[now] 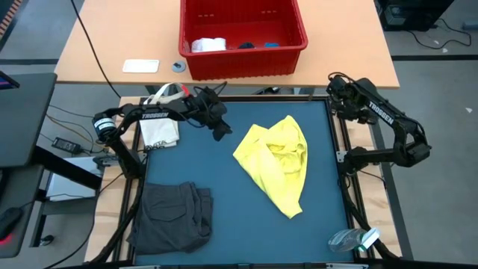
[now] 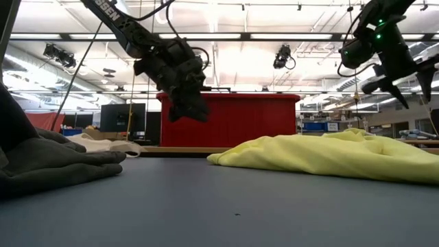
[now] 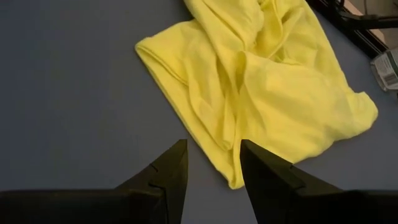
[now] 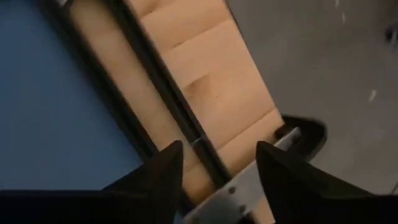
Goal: Fold laundry
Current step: Fold the yellow shirt
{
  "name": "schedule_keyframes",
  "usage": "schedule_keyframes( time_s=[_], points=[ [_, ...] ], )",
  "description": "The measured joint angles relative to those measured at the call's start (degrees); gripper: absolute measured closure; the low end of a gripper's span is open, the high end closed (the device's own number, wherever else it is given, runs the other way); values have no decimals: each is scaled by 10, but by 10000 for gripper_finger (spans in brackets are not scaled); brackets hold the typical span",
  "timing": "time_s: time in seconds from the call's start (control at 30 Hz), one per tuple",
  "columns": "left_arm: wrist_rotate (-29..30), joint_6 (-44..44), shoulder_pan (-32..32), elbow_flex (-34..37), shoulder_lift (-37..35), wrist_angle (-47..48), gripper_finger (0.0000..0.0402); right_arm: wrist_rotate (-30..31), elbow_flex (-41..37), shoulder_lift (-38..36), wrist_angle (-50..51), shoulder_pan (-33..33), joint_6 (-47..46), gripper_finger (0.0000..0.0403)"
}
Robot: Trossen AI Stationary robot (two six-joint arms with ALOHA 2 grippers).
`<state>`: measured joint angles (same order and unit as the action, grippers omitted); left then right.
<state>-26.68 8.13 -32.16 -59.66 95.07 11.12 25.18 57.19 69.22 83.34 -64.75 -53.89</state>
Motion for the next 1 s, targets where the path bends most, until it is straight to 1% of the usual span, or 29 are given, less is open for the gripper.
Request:
schedule_keyframes(
  time_s=[0.03, 0.1, 0.13, 0.2, 0.23, 0.27, 0.3, 0.33, 0.37, 0.4, 0.43, 0.47, 0.5, 0.53, 0.57, 0.6, 0.63, 0.67, 0.7, 0.73, 0.77, 0.8, 0.83, 0.87, 0.93, 1.0],
  points=[
    [0, -1, -2, 0, 0, 2, 250, 7, 0, 0, 9, 0, 21, 186],
    [0, -2, -3, 0, 0, 4, 250, 13, 0, -1, 30, 1, 35, 180],
    [0, -2, -4, 0, 0, 4, 250, 39, 0, -4, 36, 3, 43, 179],
    [-1, -2, -5, 0, 0, 3, 250, 46, 5, -7, 65, 4, 25, 180],
    [-3, -2, -5, 0, 0, 4, 250, 68, 5, -12, 62, 4, 31, 180],
    [-6, -2, -5, 0, 0, 4, 250, 77, 5, -15, 64, 2, 31, 182],
    [-8, -2, -5, 0, 0, 3, 250, 52, 8, -17, 63, -2, 32, 183],
    [-11, -3, -5, 0, 0, 5, 250, 45, 5, -22, 50, -1, 52, 183],
    [-13, -3, -5, 0, 0, 4, 250, 60, 3, -26, 48, -1, 67, 184],
    [-13, -3, -5, 0, 0, 4, 250, 51, 4, -26, 57, -3, 58, 185],
    [-13, -3, -5, 0, 0, 6, 250, 24, 5, -27, 50, -4, 62, 186],
    [-13, -3, -5, 0, 0, 6, 250, 30, 1, -32, 32, -2, 89, 186],
    [-13, -3, -5, 0, 0, 5, 250, 45, 1, -33, 41, -3, 88, 187],
    [-13, -3, -5, 0, 0, 6, 250, 24, 2, -33, 47, -3, 74, 188],
    [-14, -3, -5, 0, 0, 7, 250, -1, 0, -38, 28, -1, 97, 188],
    [-15, -3, -5, 0, 0, 6, 250, 5, -4, -42, 4, 0, 137, 189],
    [-15, -2, -5, 0, 0, 5, 250, 18, -3, -41, 11, -6, 129, 190],
    [-15, -2, -4, 0, 0, 7, 250, 9, -1, -42, 23, -9, 104, 191],
    [-15, -2, -4, 0, 0, 7, 250, -6, -2, -49, 7, -6, 120, 192],
    [-16, -2, -4, 0, 0, 7, 250, -3, -5, -54, -15, -6, 150, 193],
    [-16, -1, -4, 0, 0, 7, 250, 9, -5, -53, -14, -11, 151, 193],
    [-16, 0, -4, 0, 0, 7, 250, 7, -4, -52, -1, -13, 132, 194],
    [-16, 0, -4, 0, 0, 6, 250, -9, -2, -53, 2, -14, 111, 194],
    [-16, 0, -4, 0, 0, 5, 250, -42, 0, -54, -12, -12, 102, 194],
    [-16, 0, -4, 0, 0, -2, 250, -137, -4, -56, -55, 3, 119, 194],
    [-16, -4, -2, 0, 0, -19, 250, -244, -8, -62, -115, 39, 147, 194]
  ],
)
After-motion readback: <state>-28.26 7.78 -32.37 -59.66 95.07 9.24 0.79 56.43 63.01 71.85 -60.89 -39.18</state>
